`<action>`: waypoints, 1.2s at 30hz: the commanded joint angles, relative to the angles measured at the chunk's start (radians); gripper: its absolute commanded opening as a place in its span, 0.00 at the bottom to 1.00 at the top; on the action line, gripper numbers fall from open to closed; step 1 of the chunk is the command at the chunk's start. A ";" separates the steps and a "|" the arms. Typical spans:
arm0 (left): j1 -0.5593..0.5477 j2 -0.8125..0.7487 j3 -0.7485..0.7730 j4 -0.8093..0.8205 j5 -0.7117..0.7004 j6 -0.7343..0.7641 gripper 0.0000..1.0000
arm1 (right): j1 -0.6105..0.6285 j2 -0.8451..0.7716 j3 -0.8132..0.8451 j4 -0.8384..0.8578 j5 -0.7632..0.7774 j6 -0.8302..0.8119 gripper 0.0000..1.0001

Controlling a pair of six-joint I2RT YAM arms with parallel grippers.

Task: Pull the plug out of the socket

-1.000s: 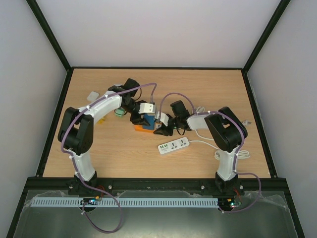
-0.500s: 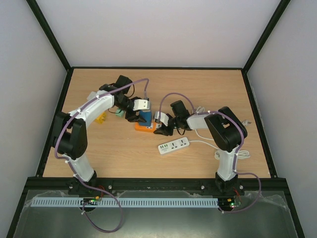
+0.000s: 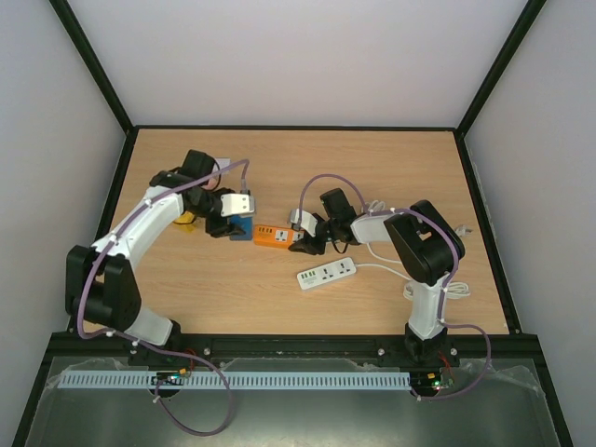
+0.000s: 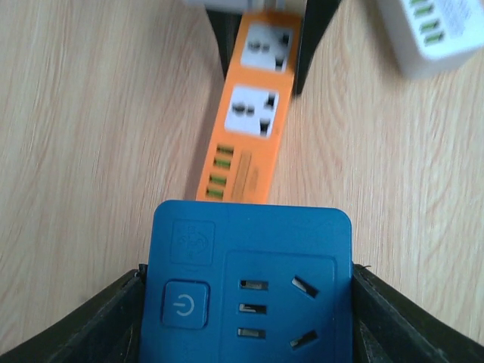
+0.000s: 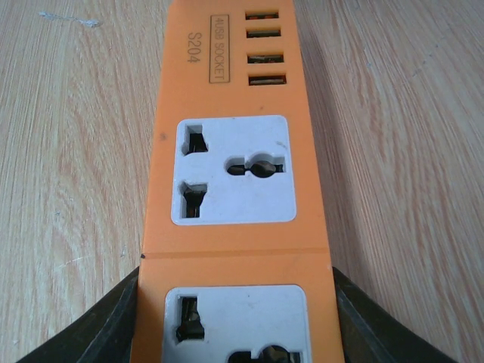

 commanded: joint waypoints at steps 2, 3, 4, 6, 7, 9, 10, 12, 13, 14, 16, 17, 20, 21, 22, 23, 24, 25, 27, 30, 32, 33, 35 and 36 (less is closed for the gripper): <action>0.008 -0.112 -0.069 -0.068 -0.237 0.058 0.40 | 0.001 0.041 0.007 -0.062 0.062 0.010 0.17; 0.008 -0.132 -0.078 -0.078 -0.275 0.066 0.40 | 0.001 0.042 0.007 -0.063 0.063 0.010 0.17; 0.008 -0.147 -0.086 -0.089 -0.315 0.076 0.40 | 0.000 0.042 0.007 -0.063 0.063 0.010 0.17; 0.007 -0.176 -0.094 -0.111 -0.393 0.094 0.40 | 0.001 0.042 0.008 -0.064 0.063 0.010 0.17; 0.009 -0.186 -0.100 -0.119 -0.432 0.104 0.40 | 0.001 0.042 0.008 -0.064 0.064 0.009 0.17; 0.008 -0.200 -0.125 -0.129 -0.531 0.127 0.40 | 0.001 0.042 0.008 -0.066 0.062 0.007 0.18; 0.007 -0.206 -0.141 -0.131 -0.576 0.136 0.40 | 0.001 0.042 0.009 -0.067 0.063 0.007 0.18; 0.008 -0.213 -0.172 -0.131 -0.662 0.150 0.40 | 0.001 0.041 0.008 -0.069 0.063 0.006 0.18; 0.007 -0.216 -0.189 -0.130 -0.698 0.155 0.40 | 0.001 0.042 0.009 -0.069 0.062 0.006 0.18; 0.007 -0.216 -0.210 -0.127 -0.739 0.158 0.40 | 0.001 0.041 0.009 -0.069 0.062 0.005 0.19; 0.005 -0.215 -0.240 -0.119 -0.800 0.163 0.40 | 0.001 0.040 0.009 -0.072 0.060 0.003 0.19; 0.003 -0.210 -0.253 -0.108 -0.835 0.161 0.41 | 0.001 0.039 0.010 -0.073 0.060 0.002 0.19; -0.002 -0.186 -0.285 -0.073 -0.932 0.148 0.41 | 0.001 0.039 0.011 -0.075 0.059 0.003 0.20; -0.006 -0.174 -0.293 -0.069 -0.956 0.140 0.42 | 0.001 0.040 0.011 -0.077 0.057 0.003 0.20; -0.011 -0.160 -0.299 -0.065 -0.980 0.130 0.42 | 0.001 0.038 0.011 -0.077 0.057 0.004 0.20; -0.015 -0.144 -0.306 -0.058 -1.002 0.120 0.42 | 0.001 0.038 0.011 -0.076 0.059 0.004 0.20; -0.018 -0.135 -0.312 -0.047 -1.023 0.112 0.42 | 0.002 0.038 0.011 -0.076 0.058 0.003 0.20; -0.022 -0.125 -0.321 -0.040 -1.043 0.107 0.42 | 0.001 0.038 0.011 -0.077 0.057 0.003 0.20; -0.029 -0.105 -0.336 -0.027 -1.072 0.098 0.43 | 0.001 0.039 0.015 -0.081 0.056 0.004 0.21; -0.039 -0.073 -0.350 -0.010 -1.111 0.083 0.43 | 0.001 0.039 0.015 -0.082 0.055 0.003 0.21; -0.049 -0.055 -0.355 -0.001 -1.128 0.075 0.46 | 0.001 0.039 0.014 -0.082 0.056 0.004 0.21; -0.053 -0.048 -0.355 0.004 -1.133 0.071 0.48 | 0.001 0.039 0.015 -0.082 0.056 0.004 0.21; -0.065 -0.035 -0.354 0.008 -1.129 0.067 0.52 | 0.001 0.039 0.016 -0.082 0.056 0.004 0.22; -0.070 -0.029 -0.348 0.006 -1.124 0.063 0.55 | 0.001 0.038 0.015 -0.081 0.056 0.004 0.22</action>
